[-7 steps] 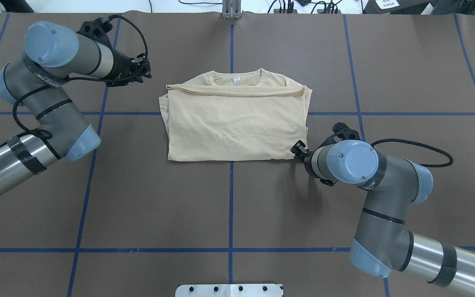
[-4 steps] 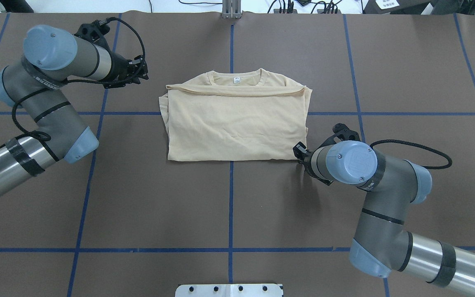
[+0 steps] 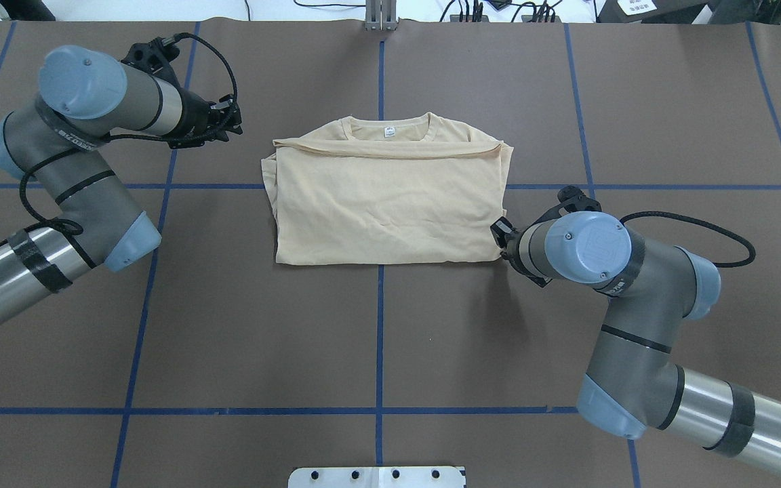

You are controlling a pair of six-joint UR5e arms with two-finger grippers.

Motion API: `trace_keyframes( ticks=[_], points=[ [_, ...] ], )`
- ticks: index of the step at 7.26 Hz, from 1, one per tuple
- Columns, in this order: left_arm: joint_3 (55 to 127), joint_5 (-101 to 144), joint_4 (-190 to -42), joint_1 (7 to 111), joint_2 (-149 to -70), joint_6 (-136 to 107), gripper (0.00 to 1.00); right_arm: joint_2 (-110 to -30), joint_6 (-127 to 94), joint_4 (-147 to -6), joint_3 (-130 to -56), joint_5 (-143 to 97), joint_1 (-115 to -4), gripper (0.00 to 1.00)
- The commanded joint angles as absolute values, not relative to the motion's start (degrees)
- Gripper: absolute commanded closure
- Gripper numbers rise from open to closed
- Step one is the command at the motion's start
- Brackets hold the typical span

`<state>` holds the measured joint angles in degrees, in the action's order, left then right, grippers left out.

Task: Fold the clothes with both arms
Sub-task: 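Lower the right gripper to the folded shirt's near side edge and grasp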

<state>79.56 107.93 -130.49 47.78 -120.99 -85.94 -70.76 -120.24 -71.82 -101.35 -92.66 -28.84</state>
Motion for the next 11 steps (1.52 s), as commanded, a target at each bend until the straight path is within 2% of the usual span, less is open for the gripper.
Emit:
trace_keyframes(
  ticks=[1, 2, 4, 6, 11],
  points=[
    [79.3, 106.5, -130.5, 47.3, -120.9, -86.0, 0.64, -71.6, -120.3, -71.9, -103.8, -92.7, -29.2, 0.53],
    [79.0, 105.5, -130.5, 46.2, -120.9, -86.0, 0.64, -72.6, -120.3, -71.9, -104.7, -92.7, -29.1, 0.39],
    [78.9, 105.4, -130.6, 46.1, -120.9, -86.0, 0.64, -72.6, -120.4, -71.9, -104.2, -92.7, -28.8, 0.38],
    [79.0, 105.4, -130.6, 46.1, -121.0, -86.1, 0.64, -72.0, -120.6, -71.9, -103.5, -92.5, -27.9, 0.33],
    [79.0, 104.9, -130.5, 46.1, -121.0, -86.2, 0.64, -71.6, -120.5, -71.7, -102.0, -92.2, -26.9, 0.38]
  ],
)
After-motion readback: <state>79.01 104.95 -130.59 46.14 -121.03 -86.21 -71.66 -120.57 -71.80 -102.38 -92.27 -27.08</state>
